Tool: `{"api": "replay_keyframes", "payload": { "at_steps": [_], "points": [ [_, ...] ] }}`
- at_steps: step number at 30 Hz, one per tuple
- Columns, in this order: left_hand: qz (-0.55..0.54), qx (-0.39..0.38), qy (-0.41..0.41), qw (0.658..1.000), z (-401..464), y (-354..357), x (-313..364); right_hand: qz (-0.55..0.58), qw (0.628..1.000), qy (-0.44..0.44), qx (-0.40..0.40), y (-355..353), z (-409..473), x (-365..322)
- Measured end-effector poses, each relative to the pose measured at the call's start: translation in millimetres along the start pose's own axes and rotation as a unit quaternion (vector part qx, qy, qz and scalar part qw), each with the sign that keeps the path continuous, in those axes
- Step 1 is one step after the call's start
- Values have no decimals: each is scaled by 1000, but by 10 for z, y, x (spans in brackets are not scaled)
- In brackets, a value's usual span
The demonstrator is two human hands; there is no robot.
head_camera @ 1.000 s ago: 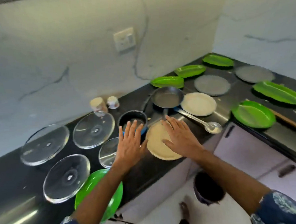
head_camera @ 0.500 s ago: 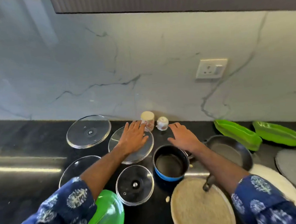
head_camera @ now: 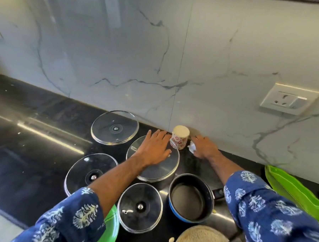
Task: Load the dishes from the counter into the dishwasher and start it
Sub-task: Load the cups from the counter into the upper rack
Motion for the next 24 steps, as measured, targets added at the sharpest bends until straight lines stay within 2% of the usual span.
{"api": "replay_keyframes", "payload": {
  "at_steps": [3,6,8,11,13,15,17,19,22,24],
  "points": [
    [1,-11,1,1000,22,81,10,-17,999,28,9,38,21,104],
    [-12,-4,9,1000,66,108,51,62,994,86,-36,284,-151,297],
    [-12,4,19,1000,131,90,79,116,988,97,-36,394,-328,407],
    [-16,10,34,999,292,33,106,203,975,90,12,244,-567,507],
    [-28,4,45,999,442,-6,116,300,947,91,68,2,-775,560],
    [-58,-5,53,997,620,-33,137,435,888,96,115,-212,-1064,614],
    [-86,-26,56,994,801,-11,147,606,780,94,125,-279,-1422,578],
    [-96,-51,59,992,986,75,171,707,687,99,137,-282,-1836,529],
    [-64,-70,74,993,1207,254,214,761,620,110,157,-195,-2428,376],
    [-31,-78,103,991,1316,372,290,767,599,140,183,-73,-2776,295]
  ]
}}
Point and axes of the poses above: each hand's wrist, its own z-axis towards the middle knuckle, its own y-axis out of the palm, x = y × z, the point moved 10 cm from there along z, towards the middle knuckle, and after that the axes turned 10 degrees about z, right-handed, at the moved point
